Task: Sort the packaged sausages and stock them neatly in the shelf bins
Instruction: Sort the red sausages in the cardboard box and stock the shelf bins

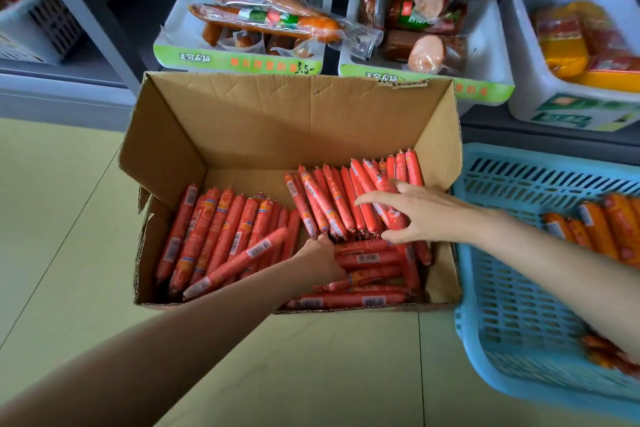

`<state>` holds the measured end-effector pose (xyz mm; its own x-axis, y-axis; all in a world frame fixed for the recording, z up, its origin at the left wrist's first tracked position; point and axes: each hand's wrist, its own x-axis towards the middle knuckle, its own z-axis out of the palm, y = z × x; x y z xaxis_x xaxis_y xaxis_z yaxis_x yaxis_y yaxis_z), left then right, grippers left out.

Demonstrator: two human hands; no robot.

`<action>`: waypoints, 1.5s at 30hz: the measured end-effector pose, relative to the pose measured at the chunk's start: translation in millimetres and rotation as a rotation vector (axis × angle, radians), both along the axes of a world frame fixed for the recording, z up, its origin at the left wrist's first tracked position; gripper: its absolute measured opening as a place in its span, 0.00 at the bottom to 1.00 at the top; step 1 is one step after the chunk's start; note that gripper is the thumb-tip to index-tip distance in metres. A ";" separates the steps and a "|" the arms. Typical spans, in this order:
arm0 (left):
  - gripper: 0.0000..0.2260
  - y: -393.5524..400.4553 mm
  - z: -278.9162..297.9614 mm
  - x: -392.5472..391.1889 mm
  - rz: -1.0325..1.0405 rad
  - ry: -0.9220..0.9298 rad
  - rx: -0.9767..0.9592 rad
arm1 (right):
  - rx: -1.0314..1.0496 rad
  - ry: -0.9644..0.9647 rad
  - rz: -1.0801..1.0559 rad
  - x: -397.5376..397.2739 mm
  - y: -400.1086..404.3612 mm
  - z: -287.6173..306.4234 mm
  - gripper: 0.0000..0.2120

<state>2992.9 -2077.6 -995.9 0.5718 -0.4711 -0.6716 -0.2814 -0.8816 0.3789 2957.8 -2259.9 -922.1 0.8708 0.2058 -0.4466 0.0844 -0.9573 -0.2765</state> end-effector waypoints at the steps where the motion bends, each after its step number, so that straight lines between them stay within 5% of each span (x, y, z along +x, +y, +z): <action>1: 0.32 -3.0 1.6 -2.9 0.001 0.031 -0.003 | 0.011 -0.010 0.000 -2.4 -0.3 0.3 0.32; 4: 0.37 -4.2 4.1 -14.8 -0.061 0.037 0.040 | -0.018 -0.099 0.072 -5.6 4.3 -6.6 0.44; 9: 0.40 -8.8 3.6 -19.7 -0.235 -0.062 0.118 | -0.042 -0.125 0.122 -6.3 11.6 -7.3 0.46; 15: 0.24 -7.4 30.8 2.3 -0.363 -0.151 0.047 | 0.155 -0.203 -0.056 -9.5 7.8 -12.6 0.47; 19: 0.09 5.3 36.8 22.6 -0.244 0.128 -0.059 | 0.233 -0.240 -0.201 -3.3 4.8 -5.4 0.45; 26: 0.05 53.2 58.3 52.5 -0.135 0.213 -0.246 | 0.391 -0.260 -0.349 19.0 14.6 8.5 0.43; 31: 0.07 124.9 93.5 79.2 0.228 0.146 -0.423 | 0.636 -0.353 -0.514 51.2 31.4 18.5 0.38; 34: 0.03 160.9 88.2 83.2 0.541 0.076 -0.491 | 0.830 -0.237 -0.691 74.7 57.7 12.0 0.34; 39: 0.07 182.0 51.1 62.1 0.737 -0.220 -0.279 | 0.922 -0.006 -0.875 101.2 132.6 -29.1 0.34; 45: 0.15 160.1 53.3 58.0 0.724 -0.231 -0.127 | 1.145 0.078 -1.003 113.6 184.1 -54.4 0.45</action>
